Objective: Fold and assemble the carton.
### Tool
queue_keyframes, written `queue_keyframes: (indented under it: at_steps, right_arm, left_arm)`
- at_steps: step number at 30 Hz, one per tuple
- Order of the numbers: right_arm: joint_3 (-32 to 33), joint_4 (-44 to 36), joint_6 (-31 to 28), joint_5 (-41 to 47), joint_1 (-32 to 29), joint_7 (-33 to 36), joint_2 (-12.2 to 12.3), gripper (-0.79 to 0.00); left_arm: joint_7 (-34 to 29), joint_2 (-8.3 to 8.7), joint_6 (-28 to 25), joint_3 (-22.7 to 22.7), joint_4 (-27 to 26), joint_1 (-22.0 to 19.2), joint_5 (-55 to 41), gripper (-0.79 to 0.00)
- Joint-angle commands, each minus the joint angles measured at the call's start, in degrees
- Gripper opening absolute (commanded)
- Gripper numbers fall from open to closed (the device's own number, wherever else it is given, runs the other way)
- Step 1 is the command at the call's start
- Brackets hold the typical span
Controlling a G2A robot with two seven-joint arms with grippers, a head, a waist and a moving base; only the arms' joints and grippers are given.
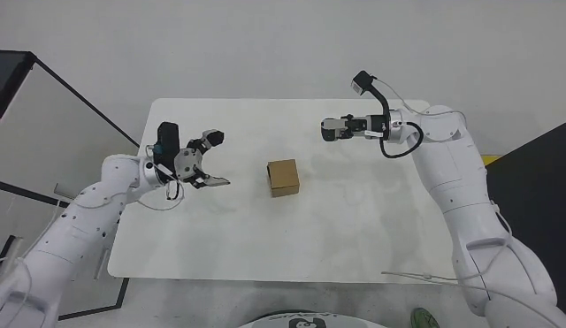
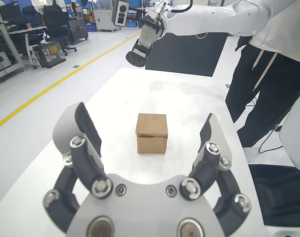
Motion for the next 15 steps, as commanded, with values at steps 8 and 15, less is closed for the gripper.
queue_keyframes:
  at_steps: [8, 15]
  right_arm:
    - [0.0, 0.0, 0.0, 0.0, 0.0, 0.0, 0.0, 0.000]
    - [0.0, 0.0, 0.0, 0.0, 0.0, 0.0, 0.0, 0.000]
  left_arm:
    - [0.0, 5.42, 0.0, -3.5, -5.5, 4.4, -4.6, 0.000]
    - [0.0, 5.42, 0.0, -3.5, -5.5, 4.4, -4.6, 0.000]
